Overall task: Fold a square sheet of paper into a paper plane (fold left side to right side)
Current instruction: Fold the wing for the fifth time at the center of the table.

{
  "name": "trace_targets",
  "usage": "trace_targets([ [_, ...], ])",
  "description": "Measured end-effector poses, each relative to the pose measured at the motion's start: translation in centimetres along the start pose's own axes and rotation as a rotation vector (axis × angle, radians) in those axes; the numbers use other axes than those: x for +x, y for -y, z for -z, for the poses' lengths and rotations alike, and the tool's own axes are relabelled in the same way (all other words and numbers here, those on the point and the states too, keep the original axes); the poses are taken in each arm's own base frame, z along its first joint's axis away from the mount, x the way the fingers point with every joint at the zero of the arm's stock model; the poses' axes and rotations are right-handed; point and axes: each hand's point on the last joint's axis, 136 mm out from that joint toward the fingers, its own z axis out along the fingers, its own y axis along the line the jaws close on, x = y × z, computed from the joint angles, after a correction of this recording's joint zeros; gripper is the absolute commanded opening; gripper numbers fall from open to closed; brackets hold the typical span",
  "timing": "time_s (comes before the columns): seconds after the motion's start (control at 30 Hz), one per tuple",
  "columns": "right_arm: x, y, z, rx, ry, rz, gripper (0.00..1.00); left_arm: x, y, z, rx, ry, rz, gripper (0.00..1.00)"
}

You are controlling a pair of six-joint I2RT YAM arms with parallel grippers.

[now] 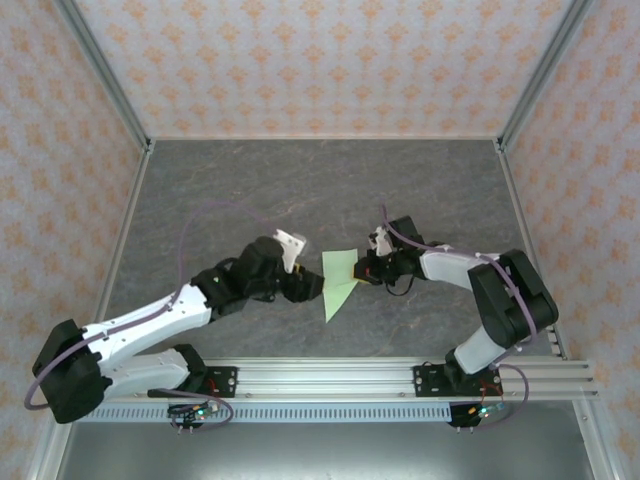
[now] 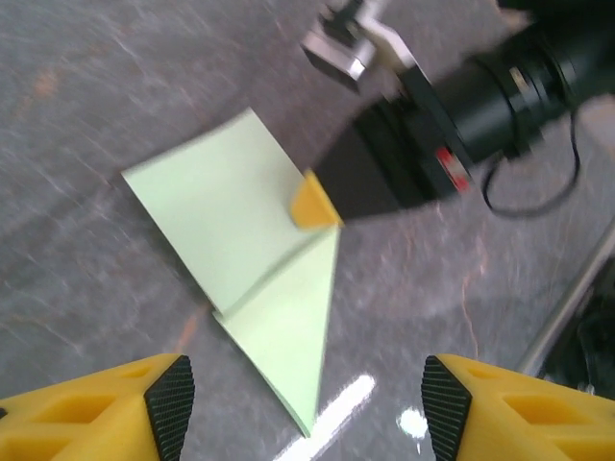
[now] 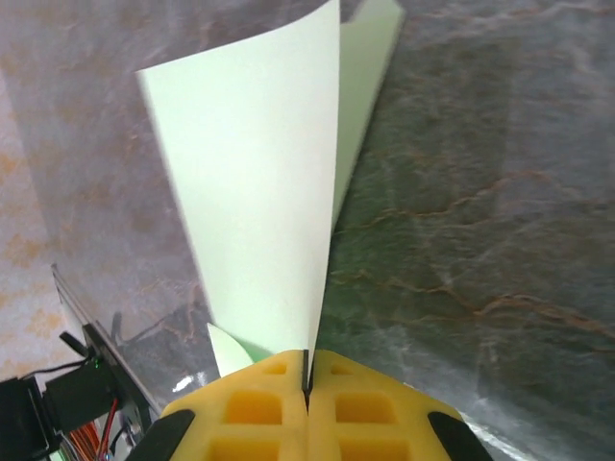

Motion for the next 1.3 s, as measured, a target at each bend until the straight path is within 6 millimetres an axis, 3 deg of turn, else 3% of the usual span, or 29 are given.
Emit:
trace_targets([
  [0.17,-0.3,0.5,-0.2,0.021,0.012,-0.057,0.0,4.9,1.5,-1.8,-0.103,-0.139,-0.131,0.65],
  [0.3,-0.4,0.4,-0.1,0.02,0.016,-0.085,0.0,6.6,1.8,-4.2,-0.208,-0.223,-0.218,0.66],
  [0.57,-1.0,-0.4,0.1,0.015,0.019,-0.109,0.01,5.8,3.3,-7.7,-0.322,-0.228,-0.313,0.67],
  [0.87,-1.1,-0.7,0.3,0.014,0.017,-0.117,0.01,6.8,1.2,-9.3,-0.448,-0.279,-0.359,0.65],
  [1.3,-1.5,-1.3,0.4,0.005,0.017,-0.113,0.01,6.9,-0.6,-11.0,-0.613,-0.331,-0.409,0.45],
])
